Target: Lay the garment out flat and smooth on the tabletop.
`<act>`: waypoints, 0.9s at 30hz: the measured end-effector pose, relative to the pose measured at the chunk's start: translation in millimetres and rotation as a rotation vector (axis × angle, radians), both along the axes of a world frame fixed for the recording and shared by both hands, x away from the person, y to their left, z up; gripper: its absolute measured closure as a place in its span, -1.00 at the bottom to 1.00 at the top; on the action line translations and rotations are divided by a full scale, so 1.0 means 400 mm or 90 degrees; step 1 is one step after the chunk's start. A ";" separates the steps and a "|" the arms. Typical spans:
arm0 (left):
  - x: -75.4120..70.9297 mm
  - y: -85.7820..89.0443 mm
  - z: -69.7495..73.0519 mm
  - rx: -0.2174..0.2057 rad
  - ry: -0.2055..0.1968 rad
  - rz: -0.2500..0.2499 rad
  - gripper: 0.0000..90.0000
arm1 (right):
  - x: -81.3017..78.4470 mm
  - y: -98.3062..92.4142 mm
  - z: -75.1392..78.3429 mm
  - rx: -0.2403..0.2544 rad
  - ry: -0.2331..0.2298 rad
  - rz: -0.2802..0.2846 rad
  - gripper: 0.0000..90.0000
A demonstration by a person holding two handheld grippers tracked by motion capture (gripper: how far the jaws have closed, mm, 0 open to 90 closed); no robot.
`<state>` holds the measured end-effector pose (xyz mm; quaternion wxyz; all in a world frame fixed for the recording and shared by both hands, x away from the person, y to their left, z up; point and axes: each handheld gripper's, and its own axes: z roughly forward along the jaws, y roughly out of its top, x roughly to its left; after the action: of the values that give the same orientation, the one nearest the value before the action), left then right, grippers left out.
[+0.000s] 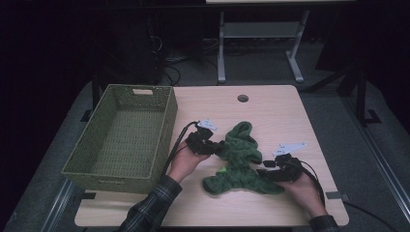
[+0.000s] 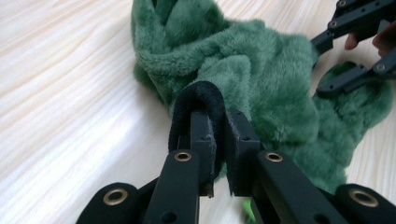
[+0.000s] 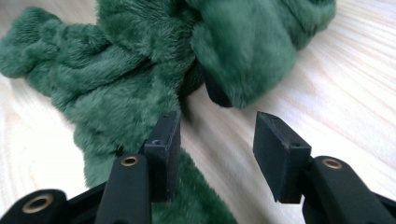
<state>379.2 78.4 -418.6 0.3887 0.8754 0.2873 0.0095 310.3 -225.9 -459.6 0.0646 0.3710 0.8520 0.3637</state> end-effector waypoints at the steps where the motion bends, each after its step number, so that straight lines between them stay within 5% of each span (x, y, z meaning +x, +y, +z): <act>1: -0.002 0.007 -0.004 0.003 0.003 -0.001 0.84 | 0.004 0.005 -0.002 -0.002 -0.001 0.001 0.14; 6: -0.006 0.020 -0.012 0.005 0.012 0.007 0.84 | 0.019 0.019 -0.001 0.000 -0.013 -0.008 0.16; 9: -0.007 0.020 -0.011 0.009 0.010 0.003 0.84 | 0.030 0.020 0.003 0.026 -0.019 -0.014 0.33; 16: -0.009 0.021 -0.014 0.009 0.010 0.005 0.84 | 0.048 0.015 0.018 0.030 -0.030 -0.011 0.75; 27: -0.055 0.041 0.009 0.003 0.008 -0.005 0.84 | 0.025 -0.044 0.113 0.025 -0.079 -0.001 0.86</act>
<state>357.2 94.9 -414.8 0.3847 0.8774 0.2865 0.0035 320.3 -243.3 -414.6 0.1100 0.3493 0.8389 0.4027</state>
